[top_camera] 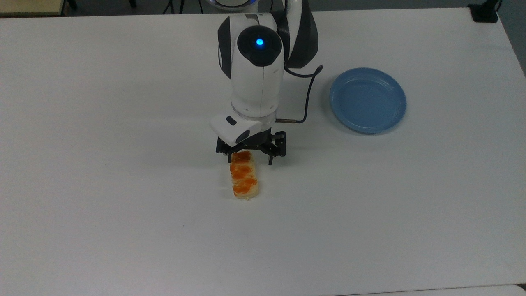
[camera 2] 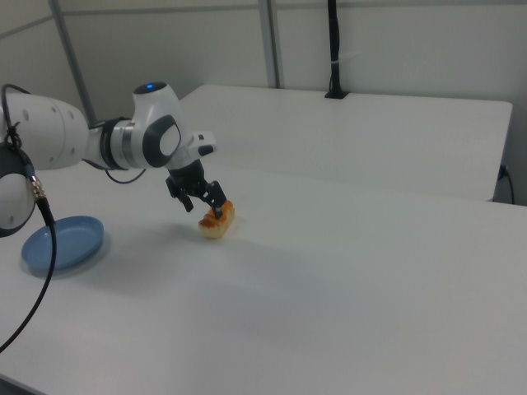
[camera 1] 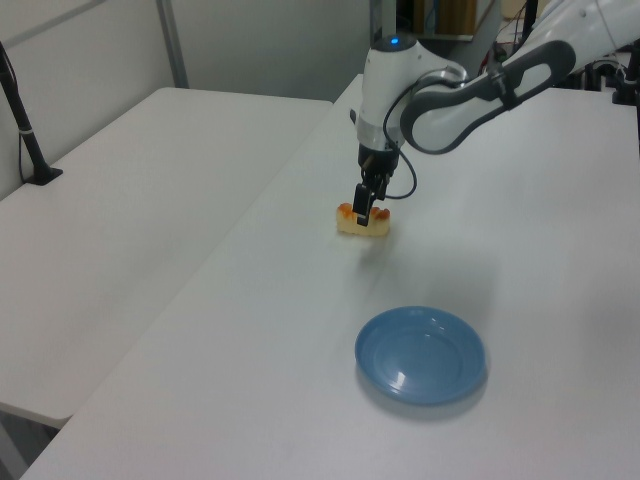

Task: Put the bread onto the plate
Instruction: 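Close the gripper around the bread roll and lift it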

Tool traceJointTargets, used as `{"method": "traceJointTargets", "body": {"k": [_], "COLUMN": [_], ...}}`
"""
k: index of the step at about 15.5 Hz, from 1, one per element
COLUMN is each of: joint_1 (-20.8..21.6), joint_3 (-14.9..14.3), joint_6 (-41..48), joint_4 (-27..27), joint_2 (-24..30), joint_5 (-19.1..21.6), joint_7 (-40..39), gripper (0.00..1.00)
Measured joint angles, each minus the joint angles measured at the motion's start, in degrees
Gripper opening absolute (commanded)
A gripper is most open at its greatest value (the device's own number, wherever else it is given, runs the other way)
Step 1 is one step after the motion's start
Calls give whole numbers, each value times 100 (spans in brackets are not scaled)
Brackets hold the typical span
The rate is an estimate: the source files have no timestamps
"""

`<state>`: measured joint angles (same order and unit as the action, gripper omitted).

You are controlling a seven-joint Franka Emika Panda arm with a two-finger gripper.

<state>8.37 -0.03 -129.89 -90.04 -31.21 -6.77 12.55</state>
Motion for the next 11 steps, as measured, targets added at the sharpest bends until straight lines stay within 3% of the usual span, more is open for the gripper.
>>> {"method": "traceJointTargets", "body": {"k": [5,11], "joint_1": [1,27], "joint_3": [0,0], "joint_6": [-44,-44], "joint_4": [53,187], "joint_2": [-198,-152], "joint_5": [-273,-361], "joint_7": [198,214], "gripper": [51,42]}}
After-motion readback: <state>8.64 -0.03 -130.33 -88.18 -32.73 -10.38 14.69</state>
